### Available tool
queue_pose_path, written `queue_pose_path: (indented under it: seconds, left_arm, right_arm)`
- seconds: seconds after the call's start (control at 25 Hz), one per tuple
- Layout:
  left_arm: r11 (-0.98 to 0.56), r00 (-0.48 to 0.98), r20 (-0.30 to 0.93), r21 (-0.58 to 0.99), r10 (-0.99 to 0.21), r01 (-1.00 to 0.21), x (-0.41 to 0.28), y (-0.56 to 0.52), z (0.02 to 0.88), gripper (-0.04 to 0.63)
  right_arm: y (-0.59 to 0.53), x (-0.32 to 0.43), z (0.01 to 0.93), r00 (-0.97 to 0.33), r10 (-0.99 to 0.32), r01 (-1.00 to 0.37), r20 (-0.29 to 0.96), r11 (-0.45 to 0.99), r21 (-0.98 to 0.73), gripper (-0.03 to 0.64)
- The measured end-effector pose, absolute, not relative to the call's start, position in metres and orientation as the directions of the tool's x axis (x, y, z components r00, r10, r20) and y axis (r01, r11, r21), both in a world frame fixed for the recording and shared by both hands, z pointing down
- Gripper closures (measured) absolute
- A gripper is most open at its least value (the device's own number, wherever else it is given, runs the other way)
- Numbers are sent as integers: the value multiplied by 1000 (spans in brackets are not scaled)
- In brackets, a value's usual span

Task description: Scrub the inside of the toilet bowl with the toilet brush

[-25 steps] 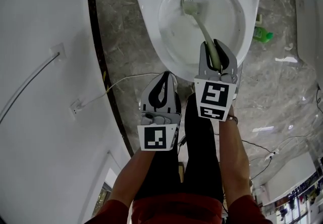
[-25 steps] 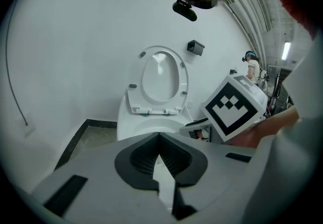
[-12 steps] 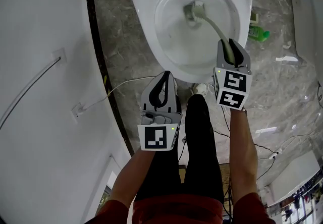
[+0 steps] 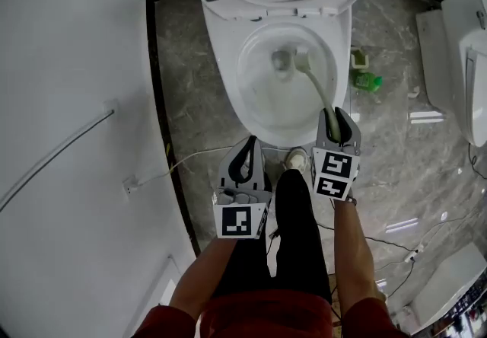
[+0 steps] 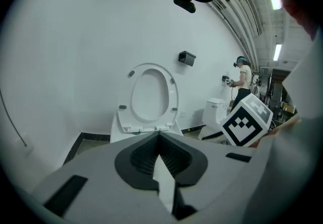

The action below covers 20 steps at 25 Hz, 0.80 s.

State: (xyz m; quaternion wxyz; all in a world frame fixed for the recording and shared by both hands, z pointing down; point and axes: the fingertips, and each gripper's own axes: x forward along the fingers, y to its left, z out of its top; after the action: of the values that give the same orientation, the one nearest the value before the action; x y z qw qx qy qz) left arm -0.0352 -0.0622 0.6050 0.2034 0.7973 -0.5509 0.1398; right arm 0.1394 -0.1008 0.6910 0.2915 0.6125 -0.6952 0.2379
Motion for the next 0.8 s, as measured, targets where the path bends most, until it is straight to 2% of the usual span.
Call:
queue_pose_path:
  seconds: [0.28,0.6,0.8]
  left_arm:
    - [-282,322,411,156,-853,-947,-43,-64,524,591]
    - [-258,283,383,115,-879,-959,-58,-66,445,591]
    - [-261,278,295,99,-914,-960,-65,-66,376,591]
  right_arm:
    - [-69,133,604,-90,-737,-991,670,133,13,503]
    - [-49,132,490,-89,-811,-990,578,135,36,503]
    - [-41,138,422,-76,-862,-990,500,126,66,503]
